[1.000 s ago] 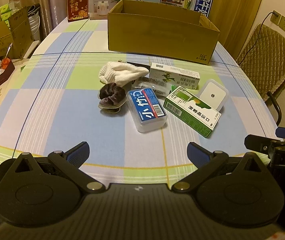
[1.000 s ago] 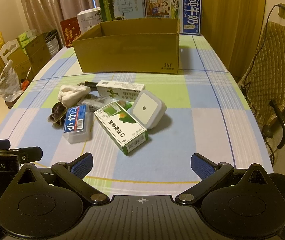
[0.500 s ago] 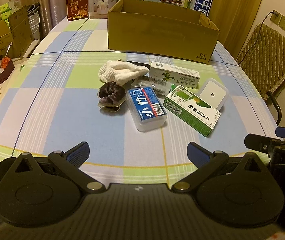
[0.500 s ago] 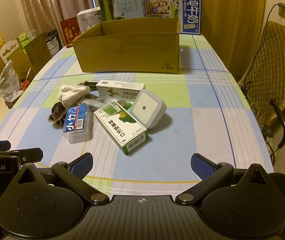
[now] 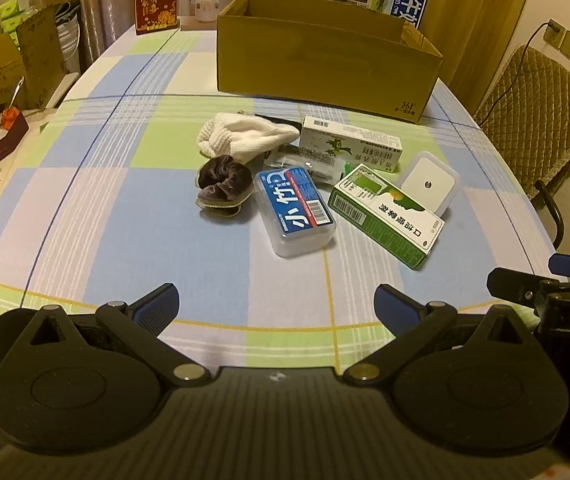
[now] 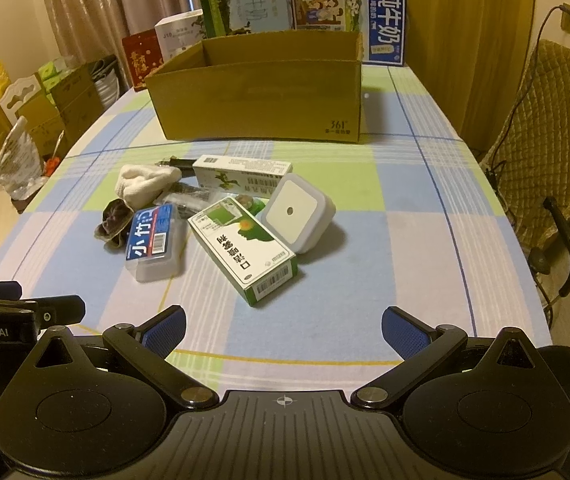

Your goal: Organize objects

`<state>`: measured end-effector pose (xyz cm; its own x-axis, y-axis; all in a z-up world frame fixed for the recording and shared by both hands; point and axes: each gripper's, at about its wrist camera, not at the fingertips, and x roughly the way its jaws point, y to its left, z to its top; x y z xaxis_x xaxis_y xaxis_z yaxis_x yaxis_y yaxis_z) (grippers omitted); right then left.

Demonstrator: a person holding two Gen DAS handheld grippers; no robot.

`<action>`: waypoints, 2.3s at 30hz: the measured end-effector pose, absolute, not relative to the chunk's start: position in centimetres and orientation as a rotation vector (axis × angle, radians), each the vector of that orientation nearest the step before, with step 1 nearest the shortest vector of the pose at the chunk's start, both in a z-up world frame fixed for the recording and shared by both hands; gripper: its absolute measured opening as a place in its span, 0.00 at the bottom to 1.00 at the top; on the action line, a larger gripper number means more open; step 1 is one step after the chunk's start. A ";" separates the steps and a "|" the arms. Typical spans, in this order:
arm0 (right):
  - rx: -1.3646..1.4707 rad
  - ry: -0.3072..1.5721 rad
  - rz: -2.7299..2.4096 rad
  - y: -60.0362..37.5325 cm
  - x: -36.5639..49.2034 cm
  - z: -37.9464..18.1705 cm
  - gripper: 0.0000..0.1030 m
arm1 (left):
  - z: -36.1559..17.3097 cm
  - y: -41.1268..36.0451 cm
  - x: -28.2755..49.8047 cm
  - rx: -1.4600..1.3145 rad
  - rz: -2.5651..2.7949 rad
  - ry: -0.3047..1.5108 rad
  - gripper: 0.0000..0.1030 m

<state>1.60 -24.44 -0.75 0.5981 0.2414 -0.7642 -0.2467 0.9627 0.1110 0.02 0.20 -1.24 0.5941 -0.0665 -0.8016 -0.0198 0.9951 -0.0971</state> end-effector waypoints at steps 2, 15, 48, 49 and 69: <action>-0.006 0.887 0.289 -24.5 1.8 -0.9 0.98 | -1.4 0.3 0.1 -0.104 -0.026 0.938 0.99; -0.054 0.878 0.414 -23.7 3.7 -2.5 0.98 | -2.7 0.4 2.6 -0.100 -0.011 0.974 0.99; -0.221 0.953 0.483 -20.1 12.3 -7.4 0.56 | -6.1 0.7 10.2 -0.093 -0.087 0.987 0.86; -0.216 0.958 0.462 -20.3 12.0 -7.4 0.56 | -6.1 0.5 10.4 -0.094 -0.094 0.986 0.84; -0.184 0.961 0.416 -20.9 10.6 -7.9 0.61 | -7.5 -1.3 10.4 0.080 -0.137 0.998 0.52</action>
